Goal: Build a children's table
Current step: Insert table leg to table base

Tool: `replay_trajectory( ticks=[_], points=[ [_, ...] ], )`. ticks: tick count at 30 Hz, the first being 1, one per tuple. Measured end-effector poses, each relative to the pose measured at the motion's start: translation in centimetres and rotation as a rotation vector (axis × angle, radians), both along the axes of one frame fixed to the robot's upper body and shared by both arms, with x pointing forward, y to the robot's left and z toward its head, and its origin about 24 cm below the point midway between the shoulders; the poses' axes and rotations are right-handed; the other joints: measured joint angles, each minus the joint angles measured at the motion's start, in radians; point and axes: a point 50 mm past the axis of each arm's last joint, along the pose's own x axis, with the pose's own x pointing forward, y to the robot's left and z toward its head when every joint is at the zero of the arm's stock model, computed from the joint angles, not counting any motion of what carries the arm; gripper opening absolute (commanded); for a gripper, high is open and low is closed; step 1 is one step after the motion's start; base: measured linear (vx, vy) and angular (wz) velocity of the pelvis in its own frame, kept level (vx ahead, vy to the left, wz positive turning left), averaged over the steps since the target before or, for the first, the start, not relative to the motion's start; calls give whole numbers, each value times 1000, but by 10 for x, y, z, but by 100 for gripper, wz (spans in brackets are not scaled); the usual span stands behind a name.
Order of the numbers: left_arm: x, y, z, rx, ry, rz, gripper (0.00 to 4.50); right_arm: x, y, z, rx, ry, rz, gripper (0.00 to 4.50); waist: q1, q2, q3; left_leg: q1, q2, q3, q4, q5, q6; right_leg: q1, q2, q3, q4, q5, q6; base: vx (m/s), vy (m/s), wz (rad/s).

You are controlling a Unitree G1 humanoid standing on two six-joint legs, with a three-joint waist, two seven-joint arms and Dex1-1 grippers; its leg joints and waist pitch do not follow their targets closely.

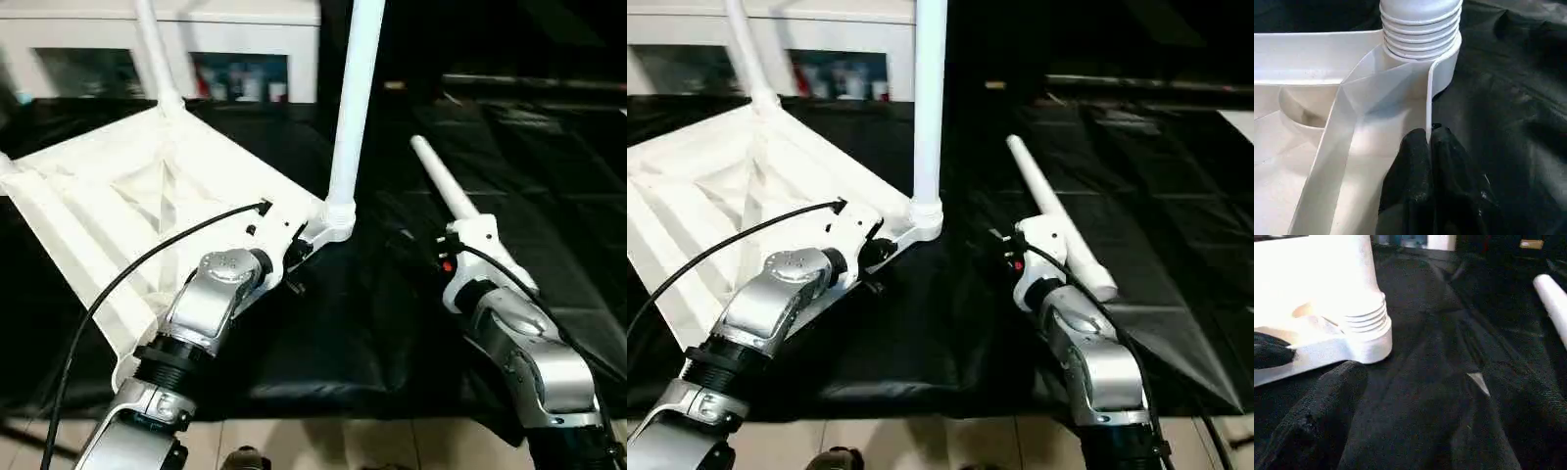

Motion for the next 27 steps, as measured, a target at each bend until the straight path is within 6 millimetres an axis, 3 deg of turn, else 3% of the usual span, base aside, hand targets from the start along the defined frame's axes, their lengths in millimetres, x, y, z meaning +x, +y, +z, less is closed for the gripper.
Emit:
replay_trajectory(
  ticks=[2,3,4,7,8,10,13,16,20,23,24,25,26,27],
  points=[
    [0,0,0,0,0,0,0,0,0,0,3,-1,-1,426,-1,1,-1,2,-9,-13,-2,5,-3,2,0,4,0,-1,0,-2,0,13],
    [0,1,0,1,1,2,0,0,0,0,11,-2,-7,426,0,1,-1,7,-1,-3,-2,6,-4,2,5,13,0,-1,-1,0,0,0],
    [0,2,0,4,3,6,0,1,1,1,22,-3,-12,426,9,3,0,12,9,16,-1,6,-5,2,7,22,2,-1,-1,0,0,0],
    [1,4,0,7,0,21,0,2,-2,3,41,-8,-26,426,11,4,0,22,38,70,-2,6,-4,7,6,31,-1,-3,3,0,0,0],
    [0,3,-1,6,3,21,0,2,-3,3,41,-9,-32,426,11,4,0,27,47,85,-3,4,-2,13,6,32,-5,-5,6,63,25,-10],
    [0,3,-1,5,10,21,0,2,-4,3,40,-9,-35,426,10,5,1,51,61,114,-6,-1,6,32,6,37,-11,-12,15,35,9,-3],
    [0,3,-2,4,12,23,0,2,-4,3,40,-9,-35,426,8,4,1,78,63,141,-20,-10,13,56,8,57,-26,-18,24,51,18,-7],
    [0,2,-2,0,13,23,0,2,-4,3,39,-9,-39,426,11,2,-1,91,66,162,-30,-13,18,70,8,67,-42,-23,31,92,31,-5],
    [0,4,-1,1,12,26,0,2,-4,3,40,-8,-39,426,8,1,-2,100,59,171,-30,-28,43,69,7,84,-39,-40,23,151,25,0],
    [1,5,-1,1,10,34,0,2,-4,3,34,-9,-36,426,10,-1,-3,100,56,173,-23,-42,65,69,5,89,-31,-57,25,76,-2,2],
    [1,5,-1,-1,10,34,0,2,-5,3,19,-10,-31,426,15,-1,-5,81,49,168,-7,-54,95,73,3,80,-34,-61,36,76,-10,11],
    [0,0,1,-10,5,22,0,1,-9,2,-6,-9,-37,426,11,5,-9,49,47,155,31,-73,180,79,2,57,-38,-63,46,60,4,41],
    [-1,-4,1,-14,5,8,0,1,-11,2,-10,-7,-42,426,8,7,-9,38,46,145,45,-79,209,90,2,41,-41,-68,51,124,-26,63],
    [-2,-5,0,-18,9,-7,0,2,-10,4,9,-13,-43,426,-1,4,-10,59,50,132,36,-87,186,81,5,46,-24,-83,51,98,-27,51]
  ],
)
